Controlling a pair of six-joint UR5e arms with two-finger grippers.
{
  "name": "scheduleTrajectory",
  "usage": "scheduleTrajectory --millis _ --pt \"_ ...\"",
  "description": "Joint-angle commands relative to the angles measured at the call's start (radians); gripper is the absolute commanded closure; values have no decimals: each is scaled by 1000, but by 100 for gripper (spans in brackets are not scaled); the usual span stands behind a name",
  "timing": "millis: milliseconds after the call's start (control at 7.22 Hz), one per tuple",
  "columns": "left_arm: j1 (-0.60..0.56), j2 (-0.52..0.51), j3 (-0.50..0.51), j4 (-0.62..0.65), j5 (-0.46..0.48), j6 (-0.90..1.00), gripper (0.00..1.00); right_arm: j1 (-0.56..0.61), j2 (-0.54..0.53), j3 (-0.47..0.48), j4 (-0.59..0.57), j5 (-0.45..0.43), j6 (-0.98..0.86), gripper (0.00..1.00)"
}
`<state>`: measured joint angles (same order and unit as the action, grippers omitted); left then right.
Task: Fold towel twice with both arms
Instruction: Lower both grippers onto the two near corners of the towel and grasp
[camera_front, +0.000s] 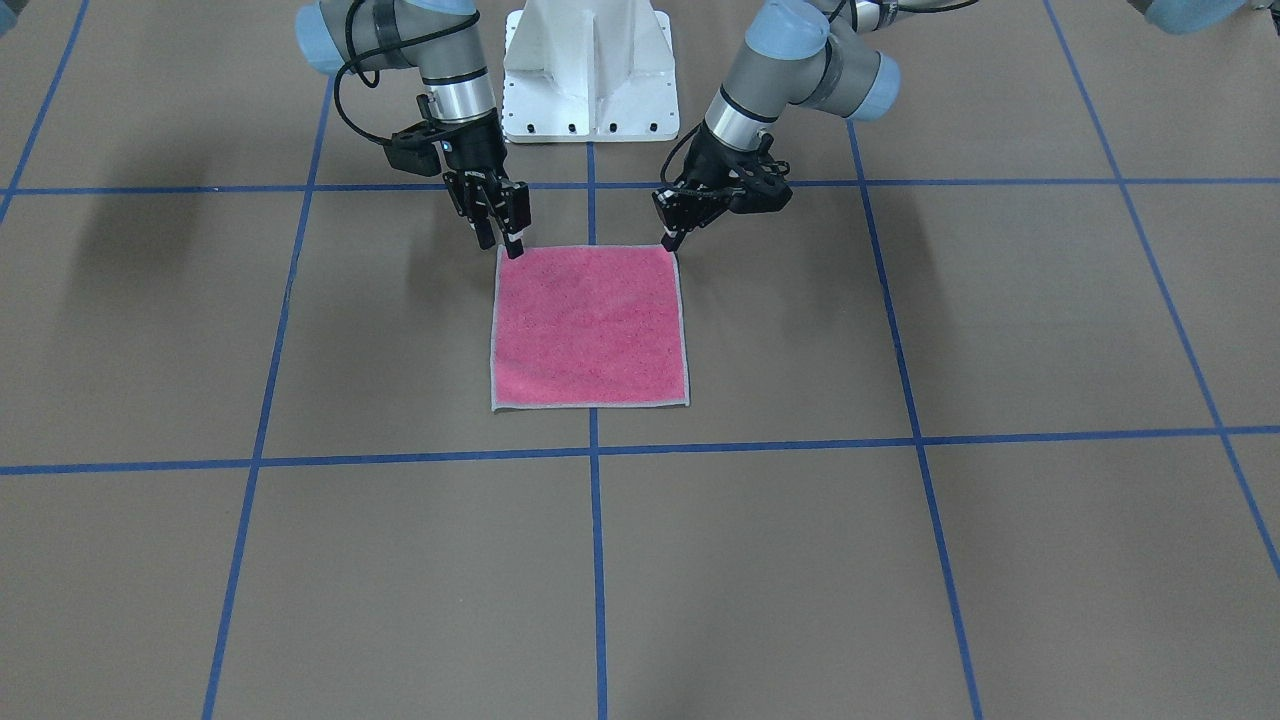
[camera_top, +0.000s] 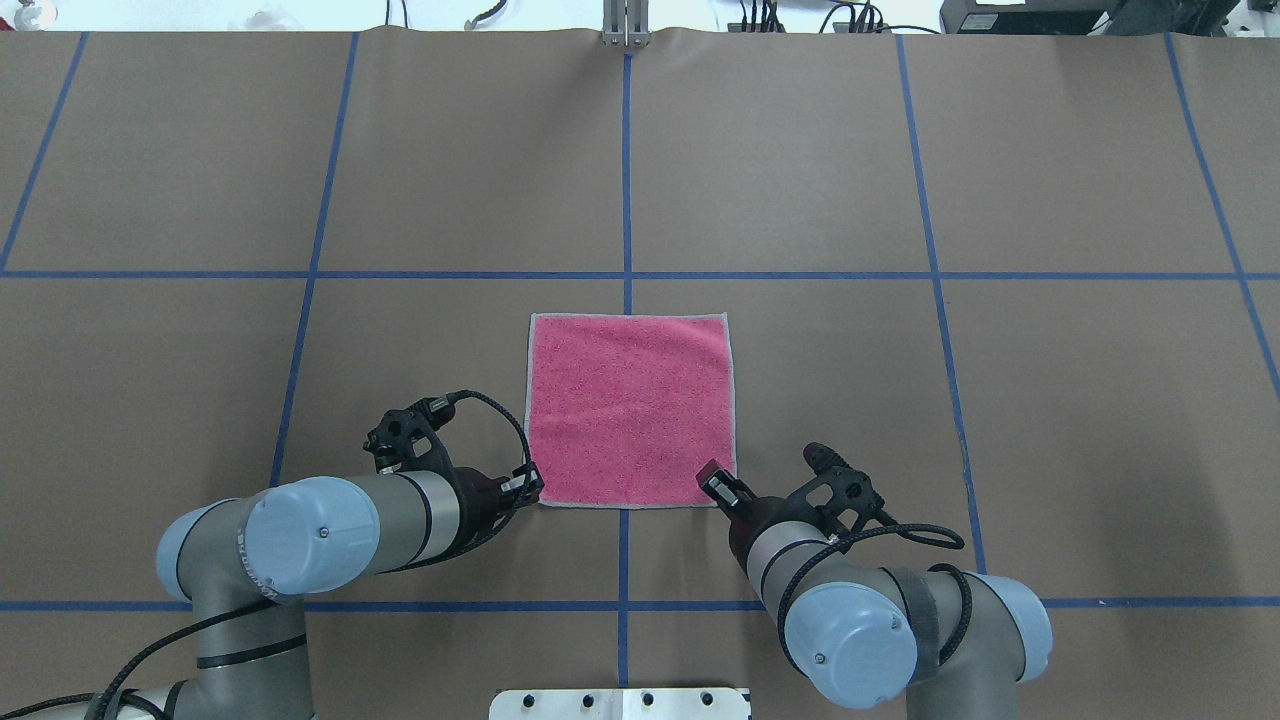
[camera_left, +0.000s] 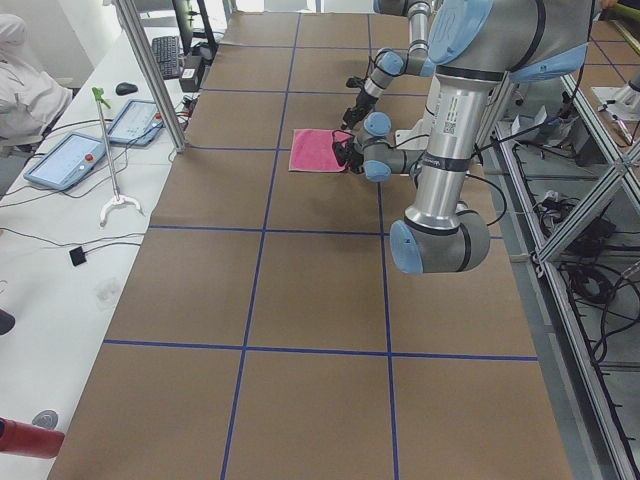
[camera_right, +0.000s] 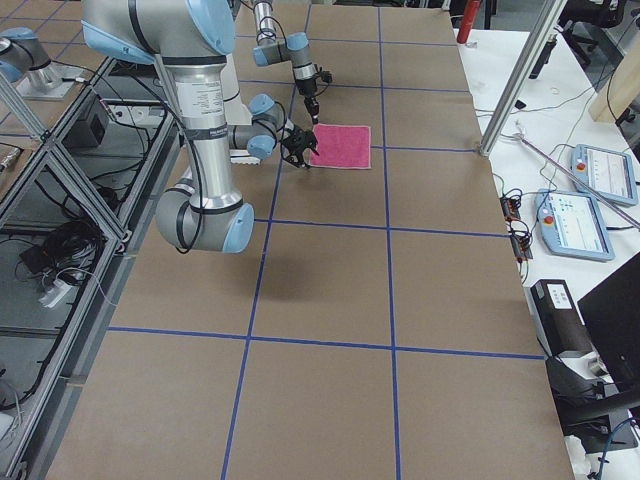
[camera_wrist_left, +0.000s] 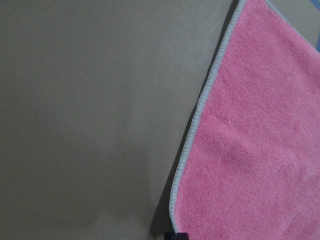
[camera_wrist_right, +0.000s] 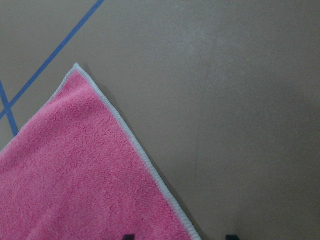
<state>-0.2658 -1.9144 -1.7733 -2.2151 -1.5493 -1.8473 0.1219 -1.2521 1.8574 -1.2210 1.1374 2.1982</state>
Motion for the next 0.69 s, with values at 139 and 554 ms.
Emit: scheduleTrajectory --millis 139,554 --pt "-1 0 0 -2 0 0 100 -1 22 -18 0 -8 0 44" --pt "-1 0 -2 -2 0 0 100 4 22 -15 0 -8 0 57"
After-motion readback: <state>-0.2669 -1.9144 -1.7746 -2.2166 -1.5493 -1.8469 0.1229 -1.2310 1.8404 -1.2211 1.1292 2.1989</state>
